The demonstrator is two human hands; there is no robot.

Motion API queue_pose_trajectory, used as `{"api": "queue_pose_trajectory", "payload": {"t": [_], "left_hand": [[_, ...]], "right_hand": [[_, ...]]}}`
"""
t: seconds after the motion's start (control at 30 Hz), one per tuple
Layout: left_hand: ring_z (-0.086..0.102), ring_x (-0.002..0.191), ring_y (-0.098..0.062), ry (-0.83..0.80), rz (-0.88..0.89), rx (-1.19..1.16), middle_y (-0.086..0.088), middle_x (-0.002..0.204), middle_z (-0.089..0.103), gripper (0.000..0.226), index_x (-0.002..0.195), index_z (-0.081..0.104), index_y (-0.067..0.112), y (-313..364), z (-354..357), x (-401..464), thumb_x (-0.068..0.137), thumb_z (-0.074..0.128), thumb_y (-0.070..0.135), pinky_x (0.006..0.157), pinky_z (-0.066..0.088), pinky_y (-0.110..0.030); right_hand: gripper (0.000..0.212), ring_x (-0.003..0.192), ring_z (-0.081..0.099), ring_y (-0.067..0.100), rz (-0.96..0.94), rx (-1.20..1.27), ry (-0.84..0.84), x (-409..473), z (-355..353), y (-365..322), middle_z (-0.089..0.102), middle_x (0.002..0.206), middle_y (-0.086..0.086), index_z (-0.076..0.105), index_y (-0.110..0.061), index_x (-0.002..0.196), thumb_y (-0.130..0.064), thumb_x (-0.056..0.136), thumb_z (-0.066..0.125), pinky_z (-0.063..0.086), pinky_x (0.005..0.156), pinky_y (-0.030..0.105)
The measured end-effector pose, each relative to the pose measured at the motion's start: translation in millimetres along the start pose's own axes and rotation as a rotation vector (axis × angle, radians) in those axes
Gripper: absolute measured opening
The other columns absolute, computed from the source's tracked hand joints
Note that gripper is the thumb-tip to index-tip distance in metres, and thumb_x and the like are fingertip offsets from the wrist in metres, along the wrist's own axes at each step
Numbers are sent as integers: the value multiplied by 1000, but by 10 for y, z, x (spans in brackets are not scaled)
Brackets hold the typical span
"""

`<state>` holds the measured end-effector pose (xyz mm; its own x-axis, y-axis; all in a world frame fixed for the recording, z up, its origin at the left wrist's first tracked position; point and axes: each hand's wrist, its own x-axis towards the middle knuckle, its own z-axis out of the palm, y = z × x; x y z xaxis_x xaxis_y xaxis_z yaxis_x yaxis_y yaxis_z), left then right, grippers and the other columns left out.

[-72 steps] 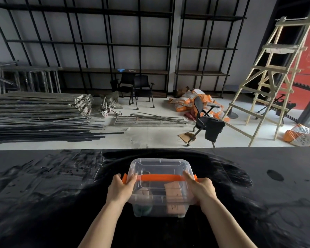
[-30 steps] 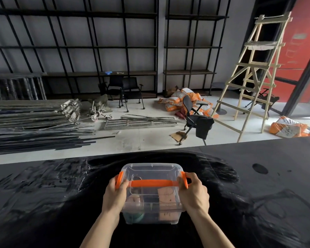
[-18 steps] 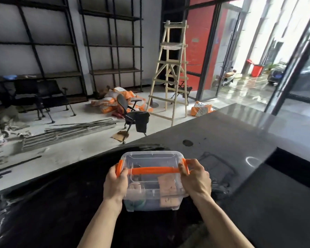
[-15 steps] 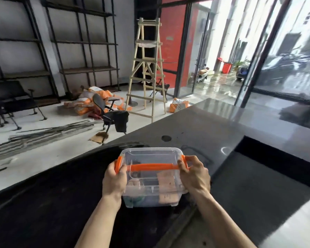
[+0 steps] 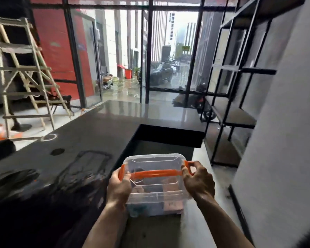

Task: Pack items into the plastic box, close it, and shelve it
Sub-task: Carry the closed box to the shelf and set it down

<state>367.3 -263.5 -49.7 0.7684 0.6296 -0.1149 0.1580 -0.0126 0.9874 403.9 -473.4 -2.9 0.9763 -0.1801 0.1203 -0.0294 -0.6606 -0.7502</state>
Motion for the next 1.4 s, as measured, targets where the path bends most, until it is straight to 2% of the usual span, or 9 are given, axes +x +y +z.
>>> {"api": "queue_pose_trajectory", "payload": {"t": [0.1,0.23,0.4,0.53,0.7,1.03,1.17,1.27,1.4], "left_hand": [[65,95,-26,-77,3,33,-4,105,70,43,127,60,21,-323,678,-177,97,51,50,90,52,-40],[68,97,-26,-158,-6,45,-4,107,71,53,128,60,21,-955,1527,-358,91,52,58,93,54,-48],[69,99,-29,-190,-50,106,-3,106,74,60,125,61,25,-1523,2475,-575,79,53,61,93,54,-50],[70,96,-28,-240,-86,124,-2,104,74,64,123,63,25,-1577,3018,-744,71,56,61,92,56,-49],[68,99,-30,-288,-73,127,-7,107,73,51,127,61,20,-1525,3553,-745,88,59,52,96,53,-49],[67,63,-20,-372,-41,114,-7,84,72,44,129,60,14,-1400,4786,119,94,59,41,82,58,-47],[64,73,-16,-401,-38,53,-8,100,69,48,135,55,10,-1299,5527,799,96,58,39,77,54,-38],[63,81,-14,-400,-56,27,-1,97,66,51,135,54,14,-1153,6152,1429,96,54,47,75,52,-36],[62,100,-25,-411,-56,48,-1,109,65,61,139,52,21,-895,6905,2190,93,50,60,97,51,-48]], "right_hand": [[37,102,70,33,69,-41,54,165,-168,714,75,116,8,63,-27,123,-50,95,55,53,81,34],[37,99,71,33,124,-12,86,355,-276,1709,74,116,8,62,-29,122,-51,94,56,60,83,44],[37,107,69,33,222,-13,76,571,-514,2702,72,122,9,60,-26,128,-45,96,56,54,86,38],[37,108,68,31,273,-19,91,728,-783,3134,72,122,6,60,-28,128,-45,96,55,54,88,37],[40,107,69,31,289,-17,111,1079,-966,3451,73,120,5,62,-27,126,-51,95,52,56,89,40],[40,98,72,29,330,-18,126,2427,-869,3825,74,117,7,59,-25,131,-43,95,59,61,86,43],[41,93,73,27,340,-35,153,3410,-699,3882,74,114,6,57,-25,130,-47,96,56,63,81,44],[42,94,73,27,362,-40,167,4280,-562,3877,74,114,6,56,-26,131,-47,95,57,62,83,44],[41,97,71,28,401,-32,180,5338,-450,3872,74,115,7,58,-28,130,-47,93,58,61,86,46]]}}
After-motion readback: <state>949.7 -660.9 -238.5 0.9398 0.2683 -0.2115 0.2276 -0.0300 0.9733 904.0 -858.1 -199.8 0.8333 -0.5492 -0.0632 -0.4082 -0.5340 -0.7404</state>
